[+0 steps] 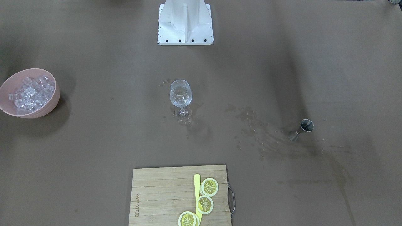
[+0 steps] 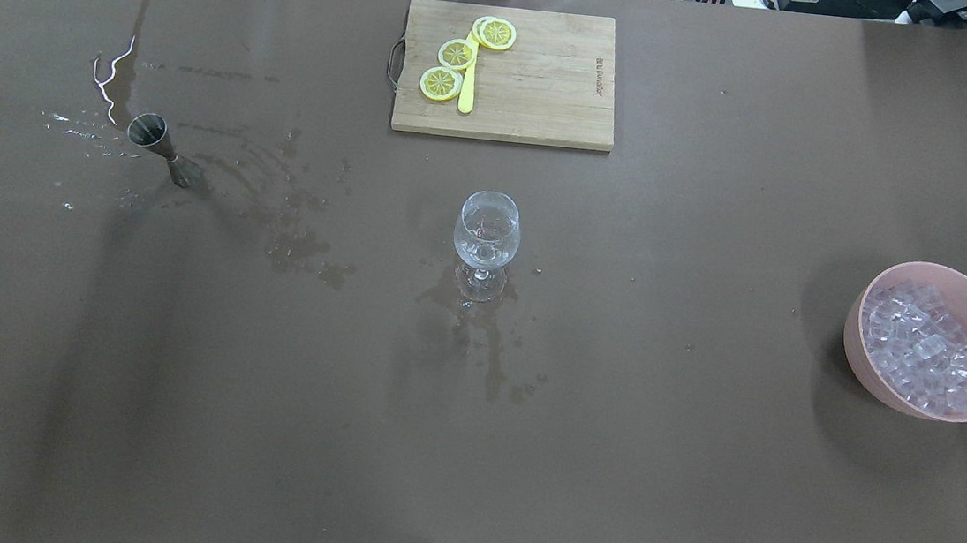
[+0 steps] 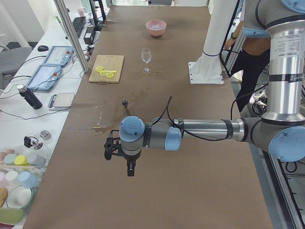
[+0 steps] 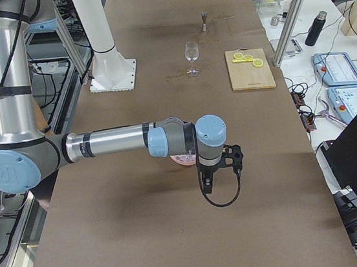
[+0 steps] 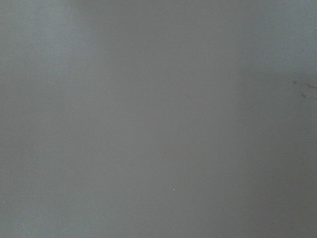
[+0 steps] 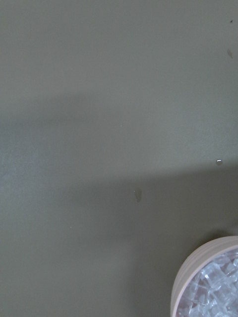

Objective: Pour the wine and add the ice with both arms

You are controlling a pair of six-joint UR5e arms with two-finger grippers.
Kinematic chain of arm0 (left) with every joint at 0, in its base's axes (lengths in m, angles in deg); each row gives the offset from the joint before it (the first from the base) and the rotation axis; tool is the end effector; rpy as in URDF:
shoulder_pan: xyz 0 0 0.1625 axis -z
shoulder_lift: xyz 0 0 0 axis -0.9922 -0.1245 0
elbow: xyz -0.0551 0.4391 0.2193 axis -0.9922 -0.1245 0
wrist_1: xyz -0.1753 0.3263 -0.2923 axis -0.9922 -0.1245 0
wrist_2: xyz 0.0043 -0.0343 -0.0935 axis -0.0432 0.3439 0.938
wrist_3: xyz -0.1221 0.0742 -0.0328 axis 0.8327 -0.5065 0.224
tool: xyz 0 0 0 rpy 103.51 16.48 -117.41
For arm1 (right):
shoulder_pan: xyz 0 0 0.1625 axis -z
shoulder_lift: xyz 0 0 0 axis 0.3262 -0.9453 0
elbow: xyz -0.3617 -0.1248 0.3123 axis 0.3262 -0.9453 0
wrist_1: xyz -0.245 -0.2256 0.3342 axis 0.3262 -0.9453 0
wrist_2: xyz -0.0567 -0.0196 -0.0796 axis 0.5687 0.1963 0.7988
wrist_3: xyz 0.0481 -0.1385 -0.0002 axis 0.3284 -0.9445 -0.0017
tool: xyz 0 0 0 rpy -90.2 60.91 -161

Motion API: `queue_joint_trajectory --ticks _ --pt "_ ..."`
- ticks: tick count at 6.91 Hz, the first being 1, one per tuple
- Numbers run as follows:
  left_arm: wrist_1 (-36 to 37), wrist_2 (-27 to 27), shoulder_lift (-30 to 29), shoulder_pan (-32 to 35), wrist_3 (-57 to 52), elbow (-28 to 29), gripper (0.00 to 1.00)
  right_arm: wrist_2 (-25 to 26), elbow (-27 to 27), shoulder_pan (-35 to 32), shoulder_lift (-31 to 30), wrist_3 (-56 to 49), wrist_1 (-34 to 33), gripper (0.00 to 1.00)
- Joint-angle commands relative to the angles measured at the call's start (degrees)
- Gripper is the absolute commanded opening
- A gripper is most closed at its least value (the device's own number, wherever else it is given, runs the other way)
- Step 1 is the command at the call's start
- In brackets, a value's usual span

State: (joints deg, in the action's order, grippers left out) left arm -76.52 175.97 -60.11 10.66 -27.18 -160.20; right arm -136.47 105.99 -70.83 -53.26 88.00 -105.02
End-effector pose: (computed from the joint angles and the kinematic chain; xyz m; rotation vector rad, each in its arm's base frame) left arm -0.0609 -0.5302 0.7451 0.0944 0.7990 -0.1028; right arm 0.0261 -0.5304 0.7154 -0.0306 -0.8080 0.0900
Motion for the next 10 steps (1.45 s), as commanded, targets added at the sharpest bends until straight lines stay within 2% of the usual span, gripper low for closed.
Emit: queue_joint_trajectory --ticks 1,10 --pt "0.0 -0.2 0.1 -0.1 -0.4 0.3 0.98 -0.5 0.3 -0.6 -0.2 0.0 -0.1 1.0" --pt "0.0 -0.1 -0.5 -0.3 -0.2 -0.9 0.98 -1.3 0.5 -0.7 -0.2 0.1 0.0 1.0"
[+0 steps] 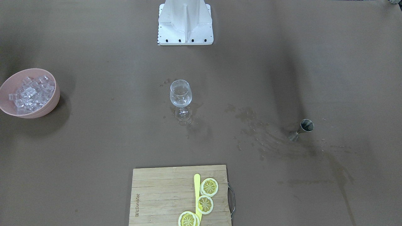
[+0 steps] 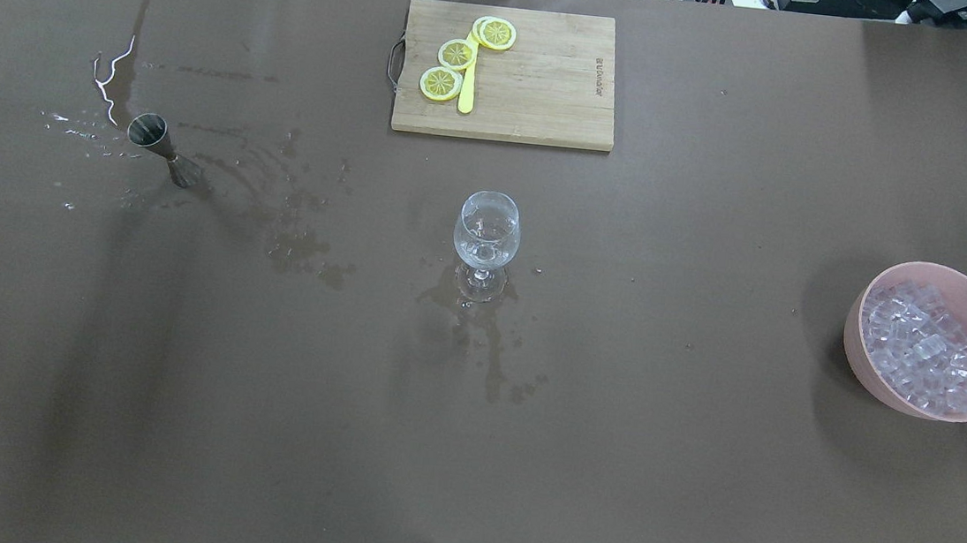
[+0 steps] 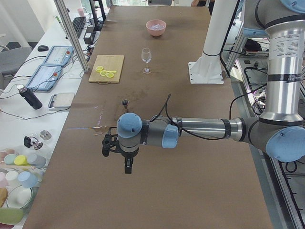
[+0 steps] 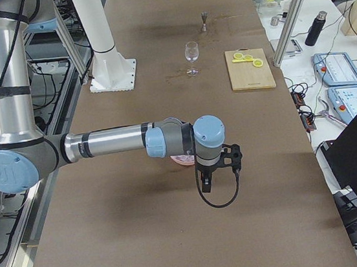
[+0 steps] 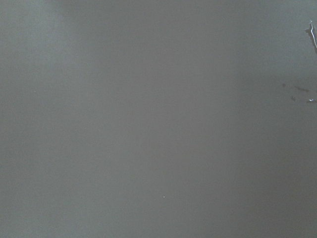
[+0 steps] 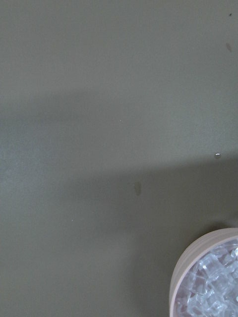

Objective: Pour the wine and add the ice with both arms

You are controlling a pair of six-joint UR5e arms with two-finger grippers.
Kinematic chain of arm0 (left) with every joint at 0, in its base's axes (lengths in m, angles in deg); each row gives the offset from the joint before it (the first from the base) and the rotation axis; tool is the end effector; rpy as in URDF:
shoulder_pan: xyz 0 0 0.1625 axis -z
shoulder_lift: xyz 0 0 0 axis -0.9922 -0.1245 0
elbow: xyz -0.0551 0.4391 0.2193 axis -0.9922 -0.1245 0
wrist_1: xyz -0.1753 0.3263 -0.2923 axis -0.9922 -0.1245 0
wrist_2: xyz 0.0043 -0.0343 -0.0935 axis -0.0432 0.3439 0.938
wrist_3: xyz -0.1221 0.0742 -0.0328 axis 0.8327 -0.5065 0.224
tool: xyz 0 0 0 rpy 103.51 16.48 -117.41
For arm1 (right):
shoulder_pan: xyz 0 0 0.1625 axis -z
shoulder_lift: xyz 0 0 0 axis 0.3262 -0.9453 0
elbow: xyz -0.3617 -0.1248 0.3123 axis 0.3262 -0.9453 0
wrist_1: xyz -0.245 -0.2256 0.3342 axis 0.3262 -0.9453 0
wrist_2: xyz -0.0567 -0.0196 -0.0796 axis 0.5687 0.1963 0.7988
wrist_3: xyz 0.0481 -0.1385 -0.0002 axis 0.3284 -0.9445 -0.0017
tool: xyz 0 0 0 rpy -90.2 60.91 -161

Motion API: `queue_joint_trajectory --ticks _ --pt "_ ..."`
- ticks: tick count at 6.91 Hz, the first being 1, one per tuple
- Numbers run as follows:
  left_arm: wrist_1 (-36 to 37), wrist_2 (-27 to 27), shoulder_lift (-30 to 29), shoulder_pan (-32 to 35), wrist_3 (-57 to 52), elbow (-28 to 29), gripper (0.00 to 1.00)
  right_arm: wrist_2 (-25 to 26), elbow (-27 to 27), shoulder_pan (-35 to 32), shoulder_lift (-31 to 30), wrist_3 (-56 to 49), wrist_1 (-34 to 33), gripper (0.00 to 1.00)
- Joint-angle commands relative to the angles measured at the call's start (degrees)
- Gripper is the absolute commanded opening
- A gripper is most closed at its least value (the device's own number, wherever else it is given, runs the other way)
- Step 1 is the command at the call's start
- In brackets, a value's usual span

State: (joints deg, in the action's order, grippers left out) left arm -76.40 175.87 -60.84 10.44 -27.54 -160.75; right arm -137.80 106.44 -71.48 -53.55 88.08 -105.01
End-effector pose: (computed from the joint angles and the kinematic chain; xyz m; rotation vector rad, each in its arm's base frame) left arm -0.0595 -0.5384 0.7332 0.1146 0.7969 -0.0853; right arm 0.0298 -0.5277 0.7113 -0.0249 -0.8315 0.1003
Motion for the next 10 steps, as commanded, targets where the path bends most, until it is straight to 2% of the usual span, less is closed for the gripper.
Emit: queue_joint_trajectory --ticks 1,4,10 --pt "-0.2 -0.2 -0.6 -0.4 0.4 1.4 0.98 0.0 0.4 0.0 0.0 0.1 -0.1 1.0" --pt "0.2 -0.5 -5.6 -3.0 0.6 2.7 0.98 -0.1 0.5 0.0 0.2 0.1 -0.1 1.0" --pt "-2.3 -0.3 -4.5 -3.8 0.1 4.2 0.98 -0.1 0.4 0.0 0.8 0.5 -0.2 1.0"
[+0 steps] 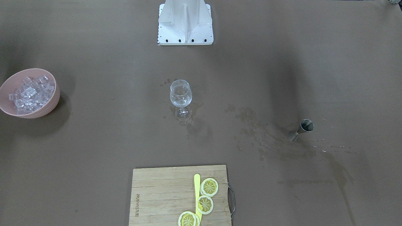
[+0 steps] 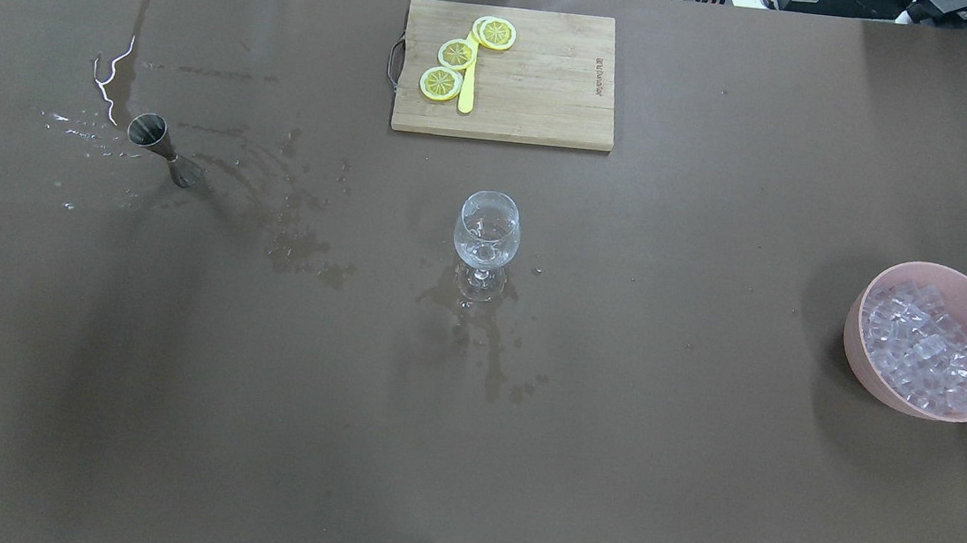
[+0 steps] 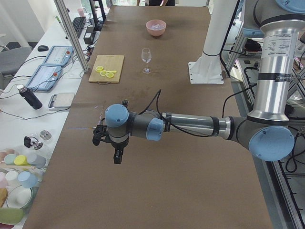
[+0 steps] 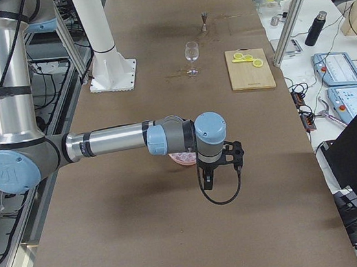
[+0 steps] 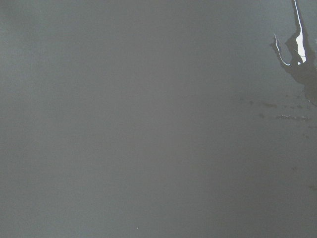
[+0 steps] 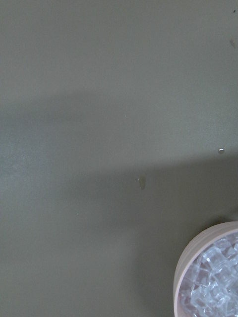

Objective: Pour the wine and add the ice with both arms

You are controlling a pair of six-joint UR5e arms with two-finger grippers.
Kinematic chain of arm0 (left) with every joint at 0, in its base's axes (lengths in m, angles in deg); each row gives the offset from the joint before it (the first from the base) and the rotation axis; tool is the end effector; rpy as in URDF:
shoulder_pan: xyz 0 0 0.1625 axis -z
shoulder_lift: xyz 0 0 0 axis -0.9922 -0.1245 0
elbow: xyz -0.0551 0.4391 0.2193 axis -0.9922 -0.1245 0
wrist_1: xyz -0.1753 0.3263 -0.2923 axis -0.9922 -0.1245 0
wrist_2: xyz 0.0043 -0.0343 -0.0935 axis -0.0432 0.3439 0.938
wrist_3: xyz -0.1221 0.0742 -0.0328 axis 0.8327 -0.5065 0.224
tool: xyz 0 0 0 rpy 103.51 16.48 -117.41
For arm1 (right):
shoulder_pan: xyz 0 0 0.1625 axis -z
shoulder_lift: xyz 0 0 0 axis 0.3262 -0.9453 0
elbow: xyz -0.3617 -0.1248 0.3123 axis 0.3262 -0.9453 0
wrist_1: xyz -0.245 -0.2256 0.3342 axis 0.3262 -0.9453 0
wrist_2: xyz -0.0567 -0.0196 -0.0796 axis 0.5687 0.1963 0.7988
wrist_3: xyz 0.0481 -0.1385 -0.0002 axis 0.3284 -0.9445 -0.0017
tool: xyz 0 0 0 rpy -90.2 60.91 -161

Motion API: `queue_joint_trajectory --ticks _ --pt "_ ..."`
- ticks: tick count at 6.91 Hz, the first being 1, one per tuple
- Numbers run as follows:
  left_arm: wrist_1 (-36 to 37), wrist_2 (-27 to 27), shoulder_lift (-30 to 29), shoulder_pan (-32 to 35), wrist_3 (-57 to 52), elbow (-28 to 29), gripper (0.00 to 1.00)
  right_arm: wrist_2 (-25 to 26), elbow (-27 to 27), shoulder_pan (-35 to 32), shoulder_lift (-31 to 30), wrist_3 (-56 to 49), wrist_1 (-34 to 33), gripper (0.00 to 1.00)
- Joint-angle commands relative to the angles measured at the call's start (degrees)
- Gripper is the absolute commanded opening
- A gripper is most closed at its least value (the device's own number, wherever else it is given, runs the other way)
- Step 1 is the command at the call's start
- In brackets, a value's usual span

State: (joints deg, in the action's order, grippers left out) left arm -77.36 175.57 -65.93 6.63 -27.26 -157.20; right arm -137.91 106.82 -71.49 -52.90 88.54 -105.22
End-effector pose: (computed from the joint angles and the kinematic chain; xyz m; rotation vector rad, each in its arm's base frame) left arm -0.0237 -0.5884 0.7168 0.1277 0.7962 -0.0101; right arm 0.0297 -0.5339 0.7018 -0.0148 -0.8340 0.1020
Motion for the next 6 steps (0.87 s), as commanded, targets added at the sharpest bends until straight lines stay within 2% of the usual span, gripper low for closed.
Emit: queue_joint_trajectory --ticks 1,3,6 --pt "-1.4 -0.1 0.3 0.0 0.2 0.9 0.98 -0.1 0.1 0.0 0.2 0.2 0.0 1.0" --pt "-1.9 0.0 -0.3 0.0 3.7 0.4 0.98 -0.9 0.0 0.0 0.4 0.2 -0.1 1.0" --pt "-3.0 0.0 0.3 0.0 3.5 0.8 0.98 -1.2 0.0 0.0 0.3 0.2 -0.1 1.0"
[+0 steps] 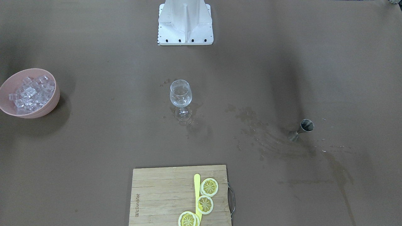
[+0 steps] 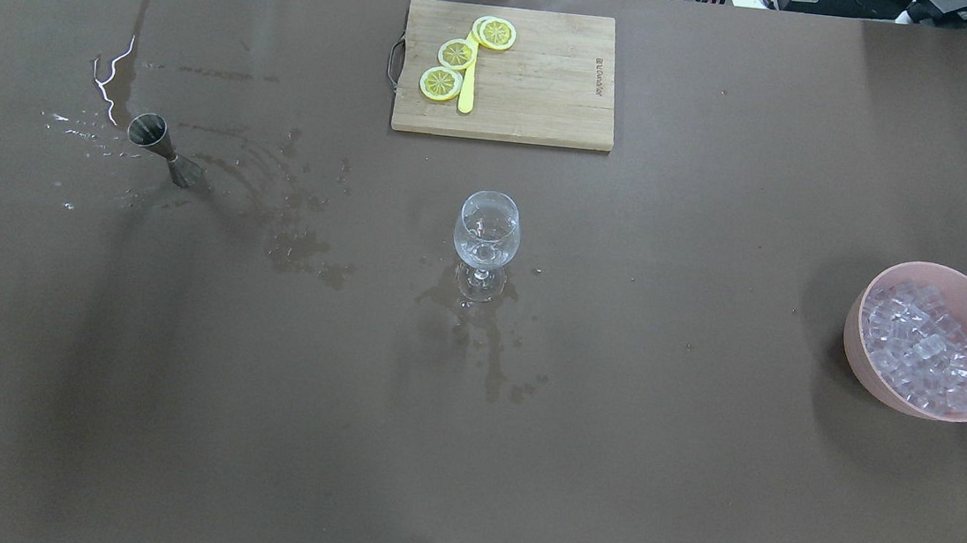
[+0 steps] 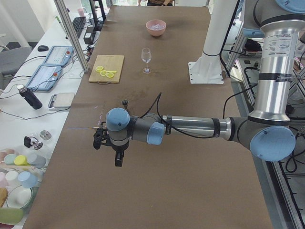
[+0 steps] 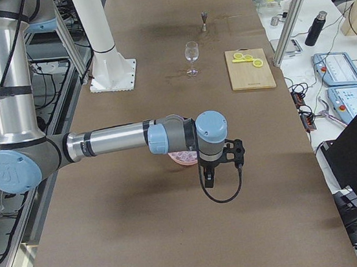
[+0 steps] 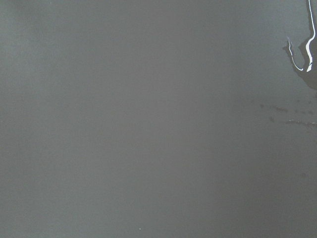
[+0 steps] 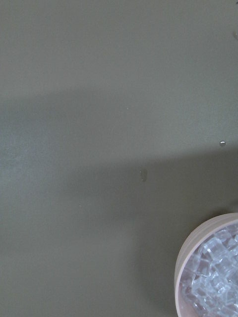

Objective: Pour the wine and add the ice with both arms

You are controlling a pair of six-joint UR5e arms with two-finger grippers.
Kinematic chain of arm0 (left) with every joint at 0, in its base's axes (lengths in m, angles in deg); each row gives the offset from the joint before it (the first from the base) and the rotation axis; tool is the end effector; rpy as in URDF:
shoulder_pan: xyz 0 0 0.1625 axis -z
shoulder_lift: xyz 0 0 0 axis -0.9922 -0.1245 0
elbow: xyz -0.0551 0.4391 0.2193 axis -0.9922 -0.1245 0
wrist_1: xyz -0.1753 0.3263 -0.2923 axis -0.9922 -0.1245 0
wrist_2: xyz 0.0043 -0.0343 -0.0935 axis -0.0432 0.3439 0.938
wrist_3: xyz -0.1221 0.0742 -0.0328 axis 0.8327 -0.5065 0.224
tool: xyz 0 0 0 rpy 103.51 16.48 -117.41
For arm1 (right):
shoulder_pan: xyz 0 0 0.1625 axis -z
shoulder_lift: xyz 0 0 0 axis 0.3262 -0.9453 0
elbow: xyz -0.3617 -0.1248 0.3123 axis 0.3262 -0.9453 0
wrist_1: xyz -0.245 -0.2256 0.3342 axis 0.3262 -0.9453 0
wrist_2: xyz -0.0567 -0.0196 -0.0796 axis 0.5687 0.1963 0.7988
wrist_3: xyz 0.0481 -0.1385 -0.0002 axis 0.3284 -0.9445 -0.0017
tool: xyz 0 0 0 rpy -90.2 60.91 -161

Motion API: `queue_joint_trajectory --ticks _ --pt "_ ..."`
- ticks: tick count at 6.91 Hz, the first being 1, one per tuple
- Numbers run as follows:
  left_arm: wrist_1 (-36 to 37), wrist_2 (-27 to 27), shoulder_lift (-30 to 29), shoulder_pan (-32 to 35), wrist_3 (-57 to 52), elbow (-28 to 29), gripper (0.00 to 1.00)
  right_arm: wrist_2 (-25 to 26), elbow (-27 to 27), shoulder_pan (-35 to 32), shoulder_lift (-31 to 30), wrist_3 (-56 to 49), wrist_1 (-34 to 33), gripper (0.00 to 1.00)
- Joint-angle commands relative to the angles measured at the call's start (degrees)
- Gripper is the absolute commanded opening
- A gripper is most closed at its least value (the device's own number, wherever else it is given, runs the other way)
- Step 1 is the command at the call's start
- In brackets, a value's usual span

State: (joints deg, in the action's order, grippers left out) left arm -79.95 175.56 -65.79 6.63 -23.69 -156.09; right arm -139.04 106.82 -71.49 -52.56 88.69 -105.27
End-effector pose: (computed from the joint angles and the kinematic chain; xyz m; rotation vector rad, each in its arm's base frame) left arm -0.0237 -0.5895 0.7240 0.1250 0.8009 -0.0597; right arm 0.0278 -0.5369 0.6965 -0.0123 -0.8539 0.1016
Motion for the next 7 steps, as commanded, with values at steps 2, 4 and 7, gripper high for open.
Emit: queue_joint_trajectory --ticks 2,4,7 --pt "-2.7 -0.4 0.2 0.0 0.0 -0.1 0.98 -0.1 0.0 0.0 -0.1 0.0 0.1 1.0" --pt "-2.7 -0.1 0.1 0.1 0.3 -0.4 0.98 -0.1 0.0 0.0 -0.1 0.0 0.1 1.0" --pt "1.4 -0.6 -0.3 -0.3 8.1 -8.9 0.98 0.2 0.0 0.0 -0.1 -0.3 0.0 1.0"
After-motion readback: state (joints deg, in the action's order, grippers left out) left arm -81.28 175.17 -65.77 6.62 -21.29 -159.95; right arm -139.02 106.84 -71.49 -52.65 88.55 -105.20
